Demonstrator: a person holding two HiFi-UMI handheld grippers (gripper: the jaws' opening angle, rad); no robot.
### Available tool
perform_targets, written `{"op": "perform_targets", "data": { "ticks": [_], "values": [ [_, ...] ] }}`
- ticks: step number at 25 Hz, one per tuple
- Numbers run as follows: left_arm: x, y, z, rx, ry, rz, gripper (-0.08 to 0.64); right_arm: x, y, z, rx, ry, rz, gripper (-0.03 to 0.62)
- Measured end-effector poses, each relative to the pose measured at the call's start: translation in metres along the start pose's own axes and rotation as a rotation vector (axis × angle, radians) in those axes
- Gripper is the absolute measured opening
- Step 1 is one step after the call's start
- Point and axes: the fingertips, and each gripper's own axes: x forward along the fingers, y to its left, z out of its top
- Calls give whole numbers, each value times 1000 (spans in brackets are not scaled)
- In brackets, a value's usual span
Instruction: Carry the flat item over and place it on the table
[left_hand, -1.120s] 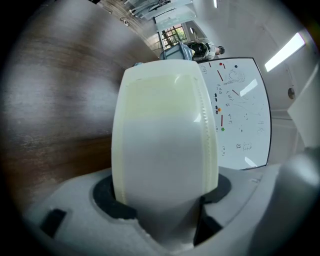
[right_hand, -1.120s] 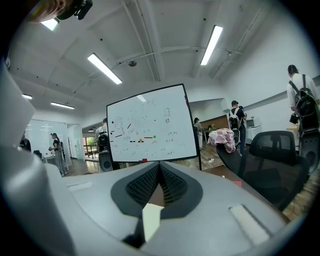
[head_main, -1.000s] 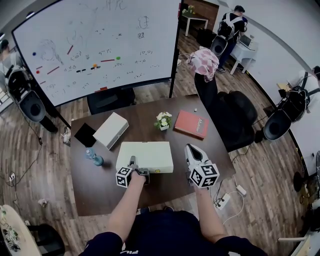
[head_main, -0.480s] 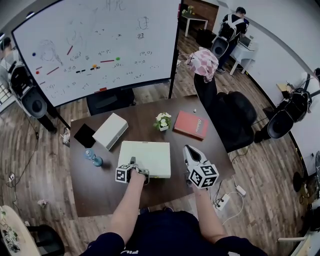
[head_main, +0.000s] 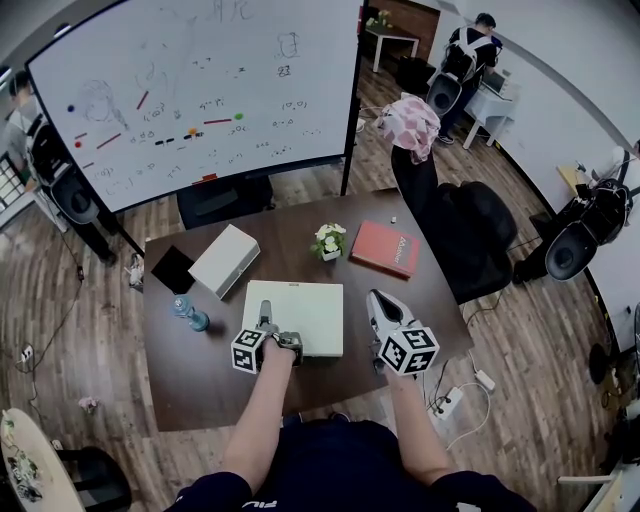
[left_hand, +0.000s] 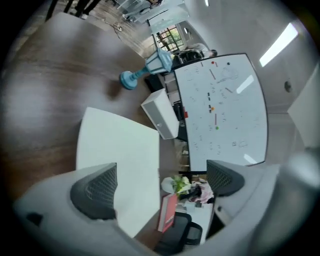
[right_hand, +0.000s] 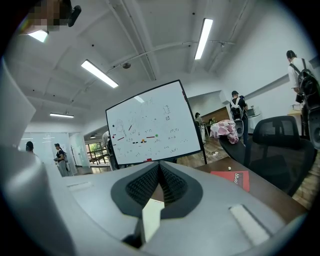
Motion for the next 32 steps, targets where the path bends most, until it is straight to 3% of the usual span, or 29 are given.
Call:
{"op": "perform_targets", "data": {
  "ticks": [5,9,11,19,23,30,32],
  "values": [
    [-9,-60,-9,-126,38,-310,532,1,4,0,-6,0,8,8],
    [-31,-98,-13,-122,54,-513,525,4,0,1,-7,0,6,8],
    [-45,-110,-15,-124,54,-578,525,9,-2,2,-19,1,-1,8],
    [-57,-116,-14,-82,81,-609,517,28,-16,3,-10,-4,-16,8],
    [-59,-116,-12,-95,76,-604,517,38,-23,-4,-51,14,-38,8],
    [-63,-118,-13,-95,84,-616,517,34,-22,-19,-39,30,-45,8],
    [-67,-127,-12,-59,86,-637,517,33,-20,-20,-39,31,-43,8]
  ]
}}
